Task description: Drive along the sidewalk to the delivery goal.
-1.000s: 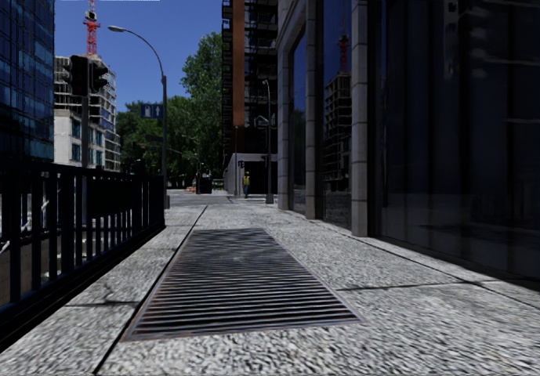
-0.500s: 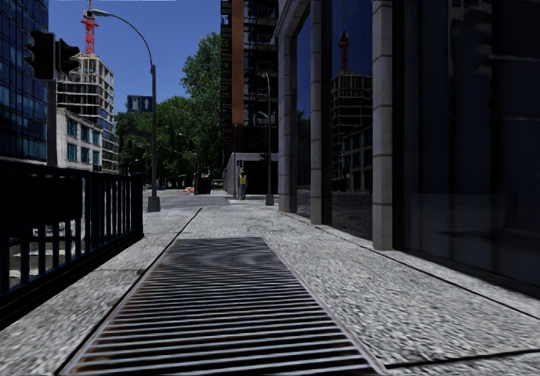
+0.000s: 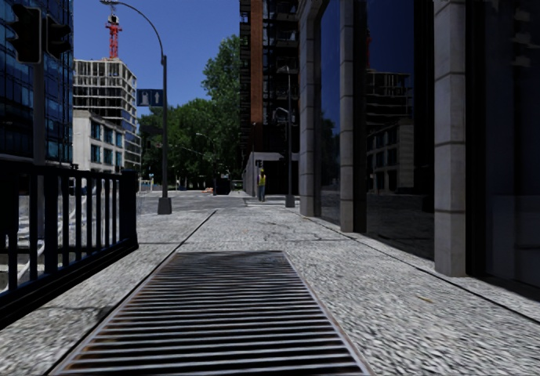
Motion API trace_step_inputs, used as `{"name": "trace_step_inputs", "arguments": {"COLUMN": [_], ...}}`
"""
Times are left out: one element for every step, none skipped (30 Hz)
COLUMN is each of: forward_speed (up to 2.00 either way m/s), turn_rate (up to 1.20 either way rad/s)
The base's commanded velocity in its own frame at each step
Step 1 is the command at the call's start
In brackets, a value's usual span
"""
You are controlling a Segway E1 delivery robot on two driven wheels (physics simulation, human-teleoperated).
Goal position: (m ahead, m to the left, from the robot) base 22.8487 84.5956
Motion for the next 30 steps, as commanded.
{"name": "trace_step_inputs", "arguments": {"forward_speed": [2.0,2.0,2.0,2.0,2.0,2.0,2.0,2.0,2.0,2.0,2.0,2.0,2.0,2.0,2.0,2.0,2.0,2.0,2.0,2.0,2.0,2.0,2.0,2.0,2.0,2.0,2.0,2.0,2.0,2.0], "turn_rate": [0.0,0.0,0.0,0.0,0.0,0.0,0.0,0.0,0.0,0.0,0.0,0.0,0.0,0.0,0.0,0.0,0.0,0.0,0.0,0.0,0.0,0.0,0.0,0.0,0.0,0.0,0.0,0.0,0.0,0.0]}}
